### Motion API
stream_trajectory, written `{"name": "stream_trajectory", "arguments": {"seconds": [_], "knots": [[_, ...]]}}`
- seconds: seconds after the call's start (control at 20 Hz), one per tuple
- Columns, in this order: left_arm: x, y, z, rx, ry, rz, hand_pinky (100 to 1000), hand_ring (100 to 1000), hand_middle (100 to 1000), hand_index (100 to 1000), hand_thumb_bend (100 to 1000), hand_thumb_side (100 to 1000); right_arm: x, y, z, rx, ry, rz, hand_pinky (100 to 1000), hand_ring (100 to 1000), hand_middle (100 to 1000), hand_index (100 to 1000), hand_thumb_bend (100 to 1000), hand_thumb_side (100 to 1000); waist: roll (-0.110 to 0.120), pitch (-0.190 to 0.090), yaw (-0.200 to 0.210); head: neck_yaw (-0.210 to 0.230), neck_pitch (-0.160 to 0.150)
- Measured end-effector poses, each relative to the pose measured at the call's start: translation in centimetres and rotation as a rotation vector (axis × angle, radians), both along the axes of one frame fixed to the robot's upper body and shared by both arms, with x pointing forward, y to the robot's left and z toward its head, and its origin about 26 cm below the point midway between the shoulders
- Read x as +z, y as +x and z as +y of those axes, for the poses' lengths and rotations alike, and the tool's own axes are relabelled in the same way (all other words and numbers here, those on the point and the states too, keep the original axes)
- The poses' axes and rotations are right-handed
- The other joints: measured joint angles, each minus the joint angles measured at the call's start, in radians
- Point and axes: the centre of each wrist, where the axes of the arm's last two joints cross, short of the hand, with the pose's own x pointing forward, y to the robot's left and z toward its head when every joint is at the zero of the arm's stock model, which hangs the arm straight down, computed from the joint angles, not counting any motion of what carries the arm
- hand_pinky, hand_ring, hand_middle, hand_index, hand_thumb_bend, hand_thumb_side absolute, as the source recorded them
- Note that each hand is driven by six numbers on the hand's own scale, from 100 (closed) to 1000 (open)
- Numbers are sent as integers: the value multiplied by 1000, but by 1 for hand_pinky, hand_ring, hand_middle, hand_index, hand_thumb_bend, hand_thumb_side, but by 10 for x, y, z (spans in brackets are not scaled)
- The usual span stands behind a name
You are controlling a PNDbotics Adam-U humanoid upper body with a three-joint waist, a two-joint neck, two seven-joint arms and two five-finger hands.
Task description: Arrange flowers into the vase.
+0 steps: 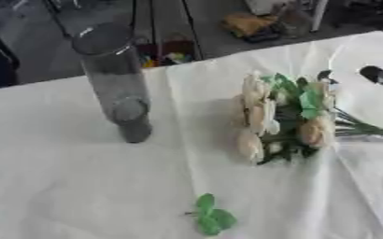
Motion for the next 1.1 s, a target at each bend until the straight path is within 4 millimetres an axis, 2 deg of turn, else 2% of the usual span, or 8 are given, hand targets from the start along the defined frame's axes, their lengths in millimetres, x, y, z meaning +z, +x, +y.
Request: {"name": "stream_trajectory", "arguments": {"seconds": [0.25, 0.55, 0.6, 0.75, 0.95, 1.1], "knots": [[-1, 0, -1, -3, 3, 4, 520, 742, 748, 806, 239, 964, 6, 1, -8, -42, -15, 88, 860, 1000, 1000, 1000, 286, 667, 0, 0, -4, 0, -3], [-1, 0, -1, -4, 4, 6, 519, 743, 749, 806, 238, 964, 3, 1, -13, -74, -43, 178, 864, 1000, 1000, 1000, 308, 605, 1, 0, -4, 6, -4], [-1, 0, -1, -4, 4, 6, 518, 743, 749, 806, 238, 964, 2, 1, -14, -82, -46, 191, 864, 1000, 1000, 1000, 334, 580, 2, 0, -4, 7, -4], [-1, 0, -1, -4, 4, 6, 519, 743, 749, 806, 239, 964, -5, 2, -16, -112, -60, 223, 853, 1000, 1000, 1000, 296, 606, 2, 1, -4, 10, -6], [0, 0, -1, -4, 4, 6, 520, 744, 749, 806, 239, 964, -15, 2, -16, -149, -89, 229, 846, 1000, 1000, 1000, 290, 590, 2, 2, -2, 16, -12], [0, 0, -1, -5, 4, 5, 520, 744, 749, 806, 238, 964, -21, 2, -14, -158, -105, 225, 814, 952, 1000, 1000, 280, 571, 2, 2, 1, 12, -13]]}}
